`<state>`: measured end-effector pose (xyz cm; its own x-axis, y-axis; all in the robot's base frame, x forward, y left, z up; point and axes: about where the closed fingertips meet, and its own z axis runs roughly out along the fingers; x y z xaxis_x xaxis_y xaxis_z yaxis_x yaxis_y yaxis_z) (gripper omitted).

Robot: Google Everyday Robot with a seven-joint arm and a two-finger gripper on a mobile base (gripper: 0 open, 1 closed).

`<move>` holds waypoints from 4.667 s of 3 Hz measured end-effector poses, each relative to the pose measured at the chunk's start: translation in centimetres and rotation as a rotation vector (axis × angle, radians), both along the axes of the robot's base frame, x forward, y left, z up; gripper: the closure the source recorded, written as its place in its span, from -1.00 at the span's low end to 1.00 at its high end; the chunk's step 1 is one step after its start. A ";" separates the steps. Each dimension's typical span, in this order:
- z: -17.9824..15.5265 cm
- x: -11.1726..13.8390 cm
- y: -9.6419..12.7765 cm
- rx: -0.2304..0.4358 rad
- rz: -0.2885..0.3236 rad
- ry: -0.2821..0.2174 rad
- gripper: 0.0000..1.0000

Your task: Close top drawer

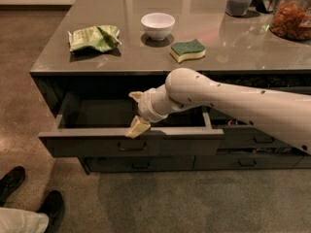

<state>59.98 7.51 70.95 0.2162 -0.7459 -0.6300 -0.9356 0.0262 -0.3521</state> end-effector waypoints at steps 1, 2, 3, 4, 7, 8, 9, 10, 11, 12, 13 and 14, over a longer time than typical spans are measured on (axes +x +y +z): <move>-1.3 -0.5 -0.2 0.012 0.002 0.013 -1.00; -1.2 0.6 -0.4 0.004 -0.004 0.011 -1.00; -1.0 2.3 -0.8 0.000 -0.019 0.015 -1.00; -0.9 3.9 -1.3 0.003 -0.036 0.023 -1.00; -1.7 5.0 -0.9 0.026 -0.056 0.042 0.28; -1.7 4.6 -0.9 0.026 -0.056 0.042 0.76; -0.7 5.0 -1.7 0.031 -0.114 0.008 1.00; 1.5 4.6 -3.3 0.045 -0.234 -0.080 1.00; 2.8 3.7 -4.3 0.064 -0.314 -0.146 1.00; 2.6 3.8 -4.7 0.075 -0.342 -0.153 1.00; 1.1 5.1 -4.8 0.071 -0.328 -0.106 1.00; -1.3 6.5 -4.8 0.070 -0.268 -0.013 1.00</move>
Offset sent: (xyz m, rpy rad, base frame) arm -0.0059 -0.0053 -0.0176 0.0177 0.0170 0.0016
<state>66.53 2.74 69.66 0.0258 -0.7321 -0.6807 -0.8873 0.2968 -0.3529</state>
